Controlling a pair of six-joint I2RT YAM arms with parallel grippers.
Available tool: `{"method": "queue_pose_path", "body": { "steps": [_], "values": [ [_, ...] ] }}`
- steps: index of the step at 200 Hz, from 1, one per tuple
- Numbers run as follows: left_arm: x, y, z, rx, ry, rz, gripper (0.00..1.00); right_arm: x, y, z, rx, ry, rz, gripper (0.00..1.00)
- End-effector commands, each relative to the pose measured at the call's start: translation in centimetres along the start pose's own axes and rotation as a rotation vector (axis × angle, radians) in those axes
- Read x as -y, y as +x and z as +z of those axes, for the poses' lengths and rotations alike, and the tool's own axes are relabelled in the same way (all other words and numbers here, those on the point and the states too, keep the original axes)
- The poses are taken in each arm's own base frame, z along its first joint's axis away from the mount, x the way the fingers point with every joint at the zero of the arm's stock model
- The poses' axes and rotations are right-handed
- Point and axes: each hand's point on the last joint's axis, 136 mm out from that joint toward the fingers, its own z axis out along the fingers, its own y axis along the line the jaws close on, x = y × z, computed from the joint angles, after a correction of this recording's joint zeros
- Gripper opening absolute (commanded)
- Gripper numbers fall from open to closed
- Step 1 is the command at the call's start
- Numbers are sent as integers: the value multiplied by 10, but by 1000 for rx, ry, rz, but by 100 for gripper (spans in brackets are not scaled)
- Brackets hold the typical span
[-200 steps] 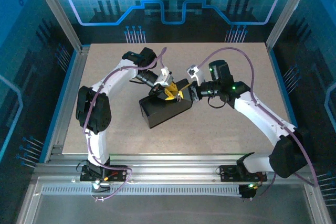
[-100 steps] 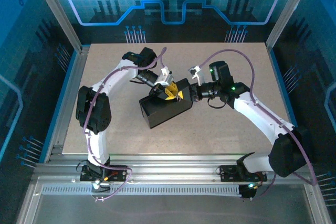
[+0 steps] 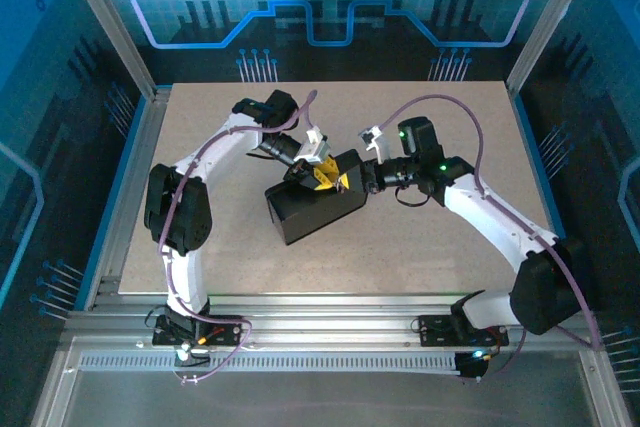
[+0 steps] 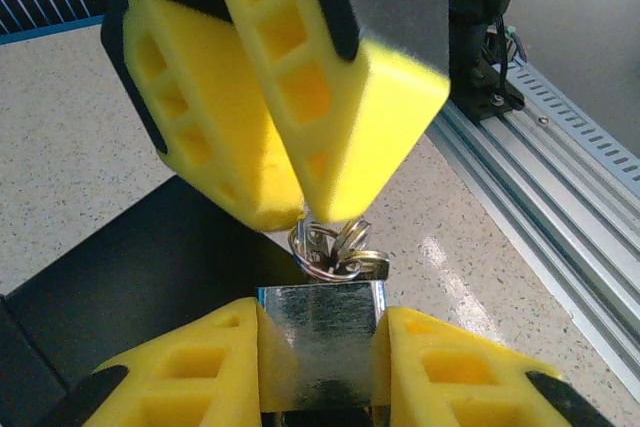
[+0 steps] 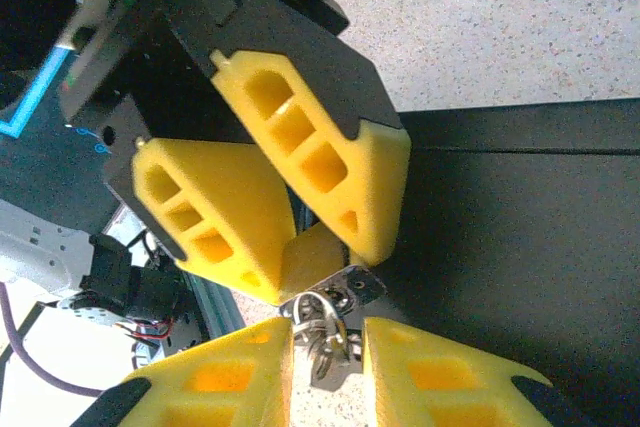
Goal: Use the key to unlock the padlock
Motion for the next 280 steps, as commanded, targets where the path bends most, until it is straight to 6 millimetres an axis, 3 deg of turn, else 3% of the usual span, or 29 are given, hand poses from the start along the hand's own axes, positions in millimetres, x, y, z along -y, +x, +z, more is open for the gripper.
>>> {"method": "queue_pose_path", "body": {
  "steps": [1,42,88,122,130,170,250,280],
  "values": [
    [6,-34,-11,104,-6,66,0,11,8,2,-22,17,29,25],
    [5,-36,-12,107,-9,72,0,12,9,2,-9,12,43,20],
    [-1,-29,-3,45,-49,72,0,10,5,5,43,-37,187,0],
    [-17,-23,5,-3,-203,138,0,6,6,8,101,-49,400,0],
    [-19,-24,7,-25,-233,152,0,7,15,11,100,-43,457,0],
    [-31,-21,29,-149,-399,268,0,-6,8,1,131,-28,626,0],
    [-35,-56,43,-121,-729,507,0,-6,10,-10,202,-92,1028,0],
    [-35,-67,44,-148,-799,601,0,-5,11,-24,272,-83,1174,0]
  ]
}}
